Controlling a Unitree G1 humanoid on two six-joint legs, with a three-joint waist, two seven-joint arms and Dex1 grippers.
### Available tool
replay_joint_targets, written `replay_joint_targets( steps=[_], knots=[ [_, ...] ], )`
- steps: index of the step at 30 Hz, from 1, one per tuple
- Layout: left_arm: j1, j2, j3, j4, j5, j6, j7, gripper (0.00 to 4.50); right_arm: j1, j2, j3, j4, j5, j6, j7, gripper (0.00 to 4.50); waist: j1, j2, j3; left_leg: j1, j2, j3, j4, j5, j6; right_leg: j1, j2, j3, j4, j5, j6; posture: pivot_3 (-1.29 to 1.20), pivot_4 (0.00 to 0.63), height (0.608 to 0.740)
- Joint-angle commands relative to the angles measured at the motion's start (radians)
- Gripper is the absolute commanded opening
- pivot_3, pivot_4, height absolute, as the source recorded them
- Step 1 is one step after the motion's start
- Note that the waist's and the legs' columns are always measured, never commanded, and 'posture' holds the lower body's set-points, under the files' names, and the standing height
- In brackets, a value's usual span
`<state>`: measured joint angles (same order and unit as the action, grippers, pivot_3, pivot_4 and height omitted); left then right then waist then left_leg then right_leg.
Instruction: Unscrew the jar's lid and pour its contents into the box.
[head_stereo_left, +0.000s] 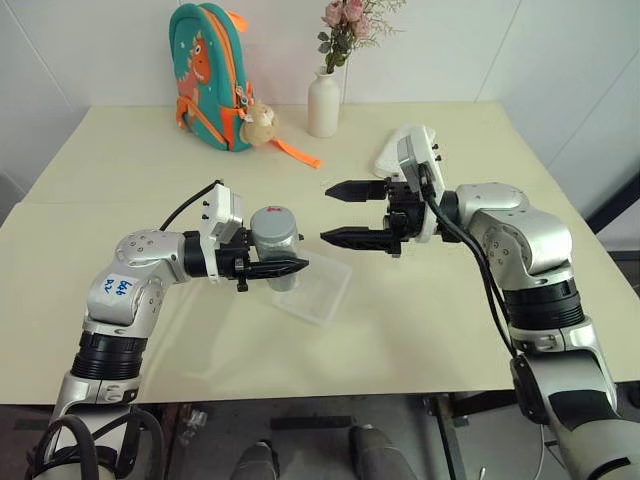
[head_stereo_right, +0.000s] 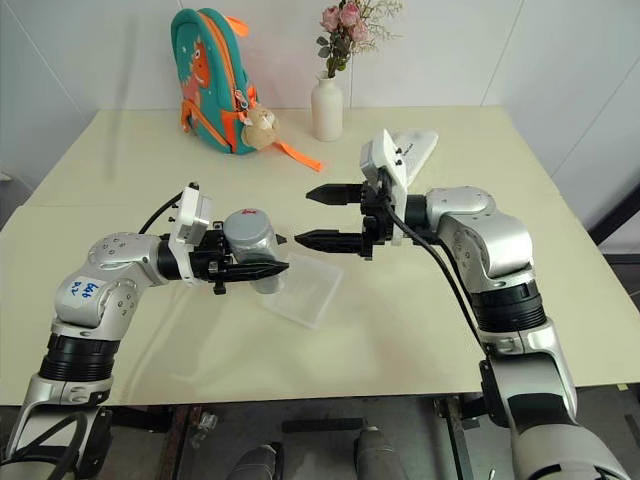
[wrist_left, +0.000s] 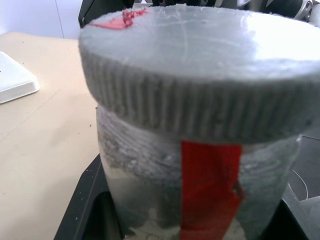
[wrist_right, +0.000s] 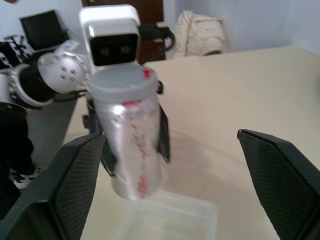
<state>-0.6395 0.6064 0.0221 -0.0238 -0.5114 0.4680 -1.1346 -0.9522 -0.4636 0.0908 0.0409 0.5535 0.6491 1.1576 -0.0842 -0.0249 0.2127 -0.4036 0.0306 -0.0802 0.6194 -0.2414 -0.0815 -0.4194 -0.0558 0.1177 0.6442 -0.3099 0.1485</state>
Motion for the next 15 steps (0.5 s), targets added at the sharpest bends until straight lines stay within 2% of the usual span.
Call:
replay_joint_targets(
  steps=[1,9,15],
  knots=[
    [-0.008,0.010,0.014,-0.022,-0.019,-0.001,-0.009,1.98,-0.026,0.040,-0.001,-0.069,0.040,0.016,-0.017,4.47,0.001,0.000,0.000,0.000,0.000,0.000,0.000,0.000,0.000,0.000,0.000,0.000,0.000,0.000,0.000,0.00,0.150,0.740],
    [-0.022,0.007,0.005,-0.010,-0.013,0.001,-0.019,1.98,-0.075,0.176,0.067,-0.049,-0.003,0.010,-0.100,4.47,0.000,0.000,0.000,0.000,0.000,0.000,0.000,0.000,0.000,0.000,0.000,0.000,0.000,0.000,0.000,0.00,0.150,0.740],
    [-0.022,-0.001,0.000,-0.013,-0.013,0.001,-0.018,1.98,-0.089,0.220,0.095,-0.032,-0.021,-0.011,-0.104,4.47,0.002,0.000,0.000,0.000,0.000,-0.001,0.000,0.000,0.000,0.000,0.000,-0.001,0.000,0.000,0.000,0.00,0.150,0.740]
  ],
)
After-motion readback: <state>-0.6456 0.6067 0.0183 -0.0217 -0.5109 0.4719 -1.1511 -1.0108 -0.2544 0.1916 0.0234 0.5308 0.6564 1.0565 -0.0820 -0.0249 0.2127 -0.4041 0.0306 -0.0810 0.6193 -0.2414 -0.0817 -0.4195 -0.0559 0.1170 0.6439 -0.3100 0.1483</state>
